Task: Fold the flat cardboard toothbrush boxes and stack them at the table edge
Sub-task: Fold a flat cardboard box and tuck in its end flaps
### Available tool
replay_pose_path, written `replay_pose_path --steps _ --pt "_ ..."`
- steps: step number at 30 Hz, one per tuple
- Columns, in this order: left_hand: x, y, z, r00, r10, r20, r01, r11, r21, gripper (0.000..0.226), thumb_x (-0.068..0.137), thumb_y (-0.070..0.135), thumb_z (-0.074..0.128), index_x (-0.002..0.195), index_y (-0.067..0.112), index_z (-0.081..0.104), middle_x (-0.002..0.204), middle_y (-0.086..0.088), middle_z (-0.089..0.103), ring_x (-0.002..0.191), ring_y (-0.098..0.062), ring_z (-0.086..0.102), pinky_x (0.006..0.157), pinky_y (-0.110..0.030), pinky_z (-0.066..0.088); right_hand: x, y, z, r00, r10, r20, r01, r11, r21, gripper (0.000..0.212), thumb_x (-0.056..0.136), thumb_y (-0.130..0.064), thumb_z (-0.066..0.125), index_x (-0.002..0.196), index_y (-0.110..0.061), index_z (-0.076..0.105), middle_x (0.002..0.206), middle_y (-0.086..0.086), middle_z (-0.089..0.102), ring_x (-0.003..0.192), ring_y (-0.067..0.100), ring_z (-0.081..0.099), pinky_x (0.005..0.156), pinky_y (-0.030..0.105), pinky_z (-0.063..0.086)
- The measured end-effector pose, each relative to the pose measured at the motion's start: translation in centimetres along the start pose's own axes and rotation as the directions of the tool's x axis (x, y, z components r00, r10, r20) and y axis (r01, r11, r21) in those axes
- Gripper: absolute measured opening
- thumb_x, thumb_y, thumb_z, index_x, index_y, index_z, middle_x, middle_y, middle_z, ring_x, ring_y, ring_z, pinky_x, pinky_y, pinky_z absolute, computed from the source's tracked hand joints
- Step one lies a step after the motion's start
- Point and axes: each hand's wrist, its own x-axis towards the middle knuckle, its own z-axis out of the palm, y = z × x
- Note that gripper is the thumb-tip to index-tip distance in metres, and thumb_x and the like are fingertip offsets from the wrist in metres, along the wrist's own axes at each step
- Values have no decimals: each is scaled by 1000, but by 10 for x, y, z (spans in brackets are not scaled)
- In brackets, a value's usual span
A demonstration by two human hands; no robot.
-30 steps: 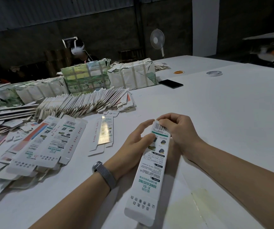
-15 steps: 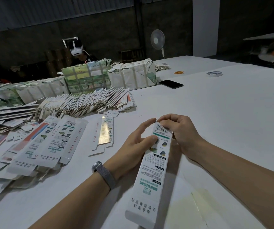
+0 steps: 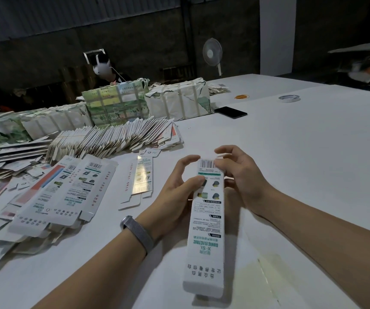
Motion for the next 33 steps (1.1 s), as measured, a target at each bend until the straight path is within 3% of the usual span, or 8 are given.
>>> replay_pose_path --steps 4,11,16,21,24,28,30,33 --pt "1 -2 1 999 26 -24 -27 999 -31 49 89 23 60 134 29 41 105 -18 75 75 -25 71 60 -31 58 0 2 -1 1000 -20 14 20 1000 2 14 96 -10 60 105 -19 54 79 -1 63 71 20 64 64 35 49" --pt "-1 -2 0 999 37 -32 -39 999 -39 40 100 14 58 133 27 40 101 -16 75 74 -25 72 61 -31 59 5 6 -4 999 -36 4 36 999 33 9 93 -6 66 93 -13 59 79 1 65 69 23 73 56 31 57" --pt "-1 -3 1 999 33 -38 -33 999 -4 36 101 13 52 131 28 40 102 -17 75 78 -31 69 62 -38 60 8 9 -7 999 -32 -10 32 999 28 9 90 -5 69 86 -11 63 75 2 70 72 26 72 69 42 55" --pt "1 -5 0 997 18 -79 -19 1000 -9 33 103 15 51 130 31 42 102 -21 73 91 -44 54 76 -43 48 6 8 -4 999 -22 -25 24 998 62 5 91 -9 69 91 -10 64 87 9 68 74 25 73 60 32 59" --pt "2 -5 0 996 18 -83 -19 1000 -8 37 99 21 58 131 32 42 102 -22 72 90 -43 54 78 -45 45 5 7 -3 999 -17 -31 18 999 48 5 90 -8 70 88 -9 65 83 6 72 72 27 71 63 37 58" --pt "3 -5 0 997 10 -83 -10 1000 -9 47 90 27 59 134 35 45 105 -25 72 91 -42 55 86 -57 42 4 6 -3 999 -21 -49 22 999 30 5 90 -10 71 88 -10 67 86 4 72 73 28 71 68 39 58" --pt "4 -7 0 997 11 -72 -12 1000 -14 43 91 27 59 131 33 46 101 -19 74 89 -42 55 80 -52 47 3 5 -2 998 -24 -62 25 999 30 4 91 -12 70 92 -11 66 94 7 69 73 25 72 63 33 59" --pt "6 -9 -1 995 33 -94 -37 998 -44 42 92 25 60 131 28 42 95 -18 74 74 -33 65 56 -37 56 1 3 -1 994 -47 -100 36 994 -107 14 92 -17 70 104 -21 64 108 3 62 78 23 69 56 27 54"
